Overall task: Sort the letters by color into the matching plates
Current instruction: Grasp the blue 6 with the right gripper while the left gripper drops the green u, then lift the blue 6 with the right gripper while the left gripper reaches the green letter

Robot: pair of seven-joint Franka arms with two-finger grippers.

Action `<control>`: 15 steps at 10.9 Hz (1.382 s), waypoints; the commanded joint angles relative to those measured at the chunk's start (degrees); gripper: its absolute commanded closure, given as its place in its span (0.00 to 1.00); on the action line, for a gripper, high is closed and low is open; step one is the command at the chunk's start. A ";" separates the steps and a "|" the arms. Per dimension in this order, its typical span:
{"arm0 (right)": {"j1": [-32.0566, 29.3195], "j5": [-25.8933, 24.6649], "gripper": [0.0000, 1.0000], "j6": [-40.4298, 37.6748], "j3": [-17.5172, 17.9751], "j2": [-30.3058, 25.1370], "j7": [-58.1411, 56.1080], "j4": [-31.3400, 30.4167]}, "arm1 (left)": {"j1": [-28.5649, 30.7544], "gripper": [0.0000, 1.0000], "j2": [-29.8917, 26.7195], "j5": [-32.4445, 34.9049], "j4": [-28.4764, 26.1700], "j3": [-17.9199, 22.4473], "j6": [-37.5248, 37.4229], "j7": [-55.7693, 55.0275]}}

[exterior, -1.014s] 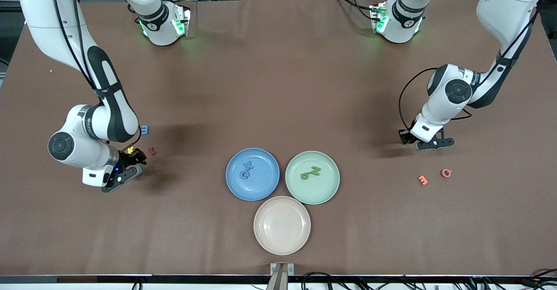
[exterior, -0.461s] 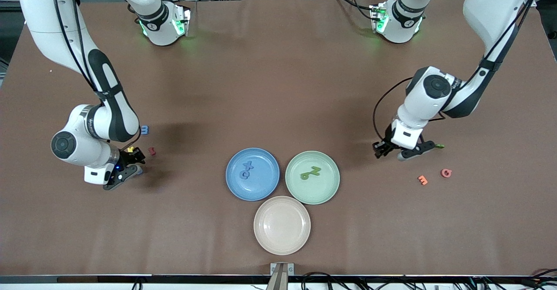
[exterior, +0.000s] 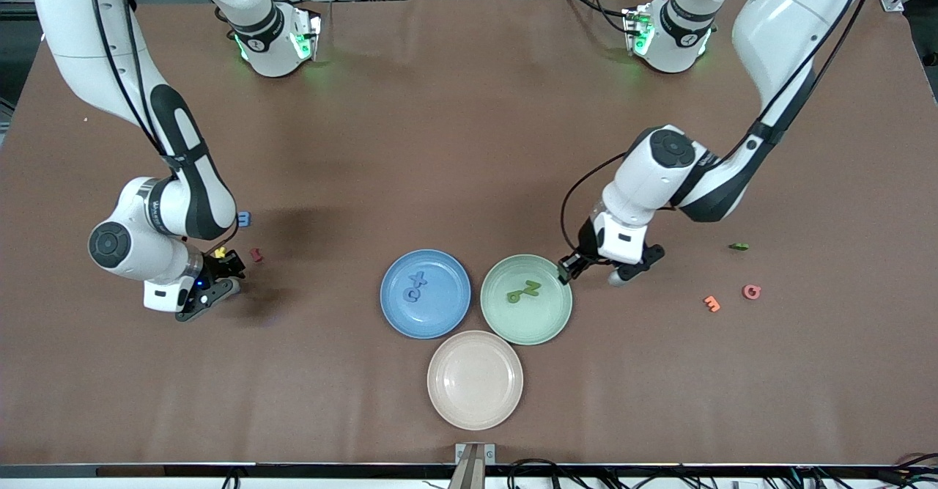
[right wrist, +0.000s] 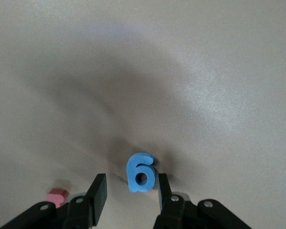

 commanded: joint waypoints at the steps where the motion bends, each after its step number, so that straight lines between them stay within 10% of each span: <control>1: -0.94 -0.50 0.50 0.36 0.52 1.28 -0.59 1.44 | -7.10 1.00 4.20 0.90 6.83 5.89 -0.20 -5.17; 2: -1.02 -0.50 0.52 0.36 0.52 1.46 -0.59 1.45 | -10.08 1.00 4.11 0.55 7.80 8.96 -0.20 -7.10; 3: -1.02 -0.50 0.55 0.36 0.61 1.81 -0.59 1.79 | -11.16 0.36 4.02 0.64 8.33 10.47 -0.20 -8.42; 4: -1.02 -0.50 0.63 0.36 0.61 1.90 -0.68 1.97 | -11.17 0.00 4.02 1.33 8.60 10.66 -0.46 -8.43; 7: -1.02 -0.50 0.99 0.19 0.61 1.90 -0.68 2.15 | -9.42 0.00 2.97 0.55 8.42 10.57 -6.14 -9.31; 15: 3.10 4.49 1.00 -3.84 0.96 -0.03 4.32 4.60 | 10.51 0.00 -0.54 0.63 4.14 10.14 -28.23 -12.48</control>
